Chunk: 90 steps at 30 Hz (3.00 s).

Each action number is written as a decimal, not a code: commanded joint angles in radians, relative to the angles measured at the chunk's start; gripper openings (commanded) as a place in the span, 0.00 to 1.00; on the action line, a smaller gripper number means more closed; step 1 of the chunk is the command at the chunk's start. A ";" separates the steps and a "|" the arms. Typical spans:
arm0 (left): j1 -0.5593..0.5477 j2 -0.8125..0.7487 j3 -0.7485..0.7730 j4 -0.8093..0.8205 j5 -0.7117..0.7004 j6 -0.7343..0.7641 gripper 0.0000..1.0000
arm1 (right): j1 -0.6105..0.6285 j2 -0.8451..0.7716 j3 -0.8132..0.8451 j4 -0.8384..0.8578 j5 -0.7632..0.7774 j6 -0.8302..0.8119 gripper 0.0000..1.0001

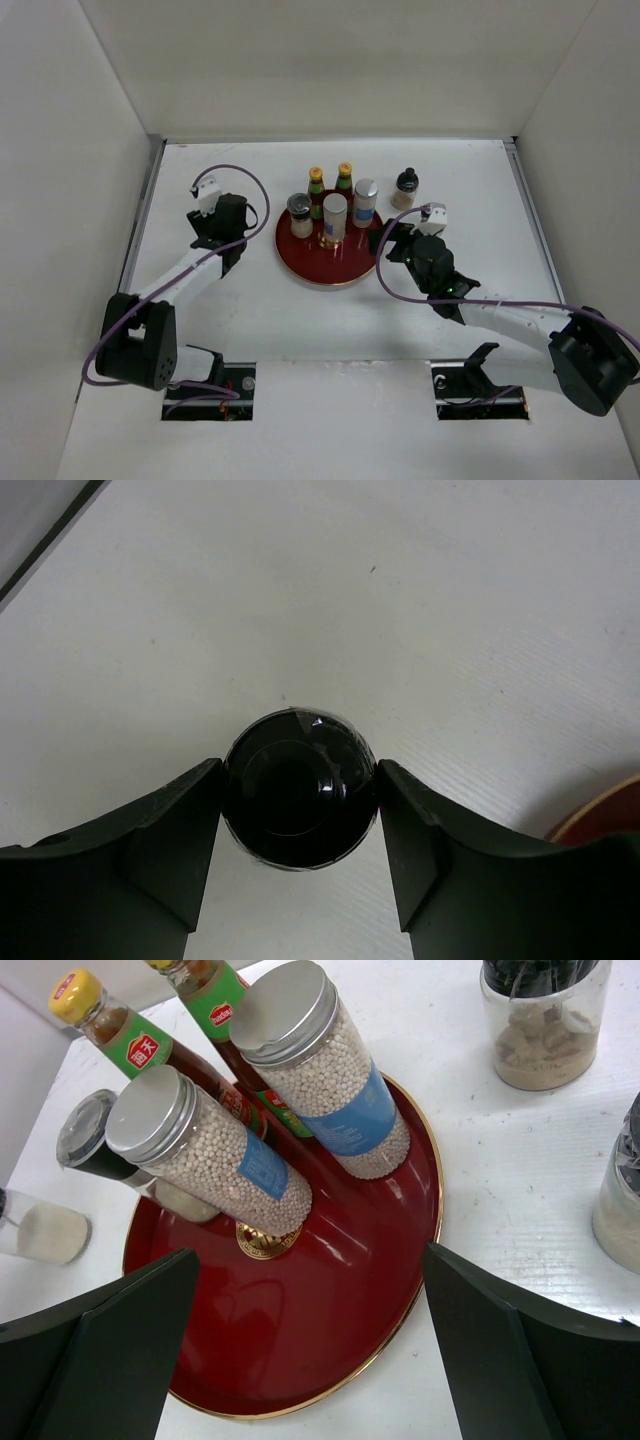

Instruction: Organize the condiment bottles

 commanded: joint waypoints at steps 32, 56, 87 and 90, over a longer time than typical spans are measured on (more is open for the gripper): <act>-0.464 0.026 0.021 0.141 0.070 0.006 0.50 | 0.012 -0.021 0.015 0.058 0.013 -0.026 1.00; -0.414 -0.460 -0.415 0.565 -0.010 -0.038 0.53 | -0.037 -0.021 0.202 -0.221 0.245 -0.087 0.68; -0.344 -0.377 -0.559 0.717 0.053 -0.186 0.59 | -0.321 0.278 0.354 -0.345 0.242 -0.167 0.61; -0.331 -0.406 -0.573 0.717 0.047 -0.190 0.62 | -0.266 0.179 0.336 -0.353 0.280 -0.188 0.59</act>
